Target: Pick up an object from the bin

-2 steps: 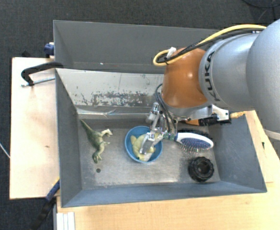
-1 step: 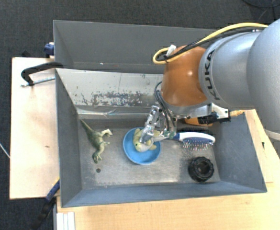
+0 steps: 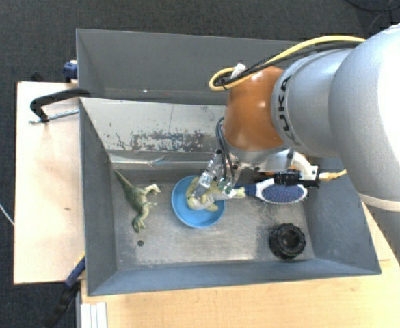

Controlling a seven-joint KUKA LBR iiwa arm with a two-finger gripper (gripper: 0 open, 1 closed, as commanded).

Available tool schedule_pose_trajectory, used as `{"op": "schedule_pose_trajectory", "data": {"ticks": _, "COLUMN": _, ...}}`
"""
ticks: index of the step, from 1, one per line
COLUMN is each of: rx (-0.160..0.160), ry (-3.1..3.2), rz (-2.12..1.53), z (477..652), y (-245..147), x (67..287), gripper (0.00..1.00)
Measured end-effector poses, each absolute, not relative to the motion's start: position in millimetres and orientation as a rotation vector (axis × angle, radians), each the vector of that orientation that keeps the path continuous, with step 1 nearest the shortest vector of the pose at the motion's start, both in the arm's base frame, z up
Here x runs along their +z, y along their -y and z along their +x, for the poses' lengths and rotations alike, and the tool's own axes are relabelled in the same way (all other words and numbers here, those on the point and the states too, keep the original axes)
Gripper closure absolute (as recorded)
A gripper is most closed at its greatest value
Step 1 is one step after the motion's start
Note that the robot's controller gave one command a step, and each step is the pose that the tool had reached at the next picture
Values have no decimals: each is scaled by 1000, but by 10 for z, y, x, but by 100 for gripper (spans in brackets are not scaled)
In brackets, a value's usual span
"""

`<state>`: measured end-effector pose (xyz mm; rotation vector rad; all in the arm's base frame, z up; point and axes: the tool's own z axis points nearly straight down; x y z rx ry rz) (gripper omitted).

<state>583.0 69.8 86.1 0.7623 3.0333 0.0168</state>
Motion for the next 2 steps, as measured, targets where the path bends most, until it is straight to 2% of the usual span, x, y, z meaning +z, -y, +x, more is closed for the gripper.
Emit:
{"op": "schedule_pose_trajectory", "data": {"ticks": 1, "rx": 3, "ry": -3108, "rz": -378, "z": 5721, "y": -908, "x": 1713, "gripper": 100}}
{"op": "schedule_pose_trajectory", "data": {"ticks": 2, "rx": 5, "ry": -3110, "rz": -325, "z": 5737, "y": -1086, "x": 2342, "gripper": 100}}
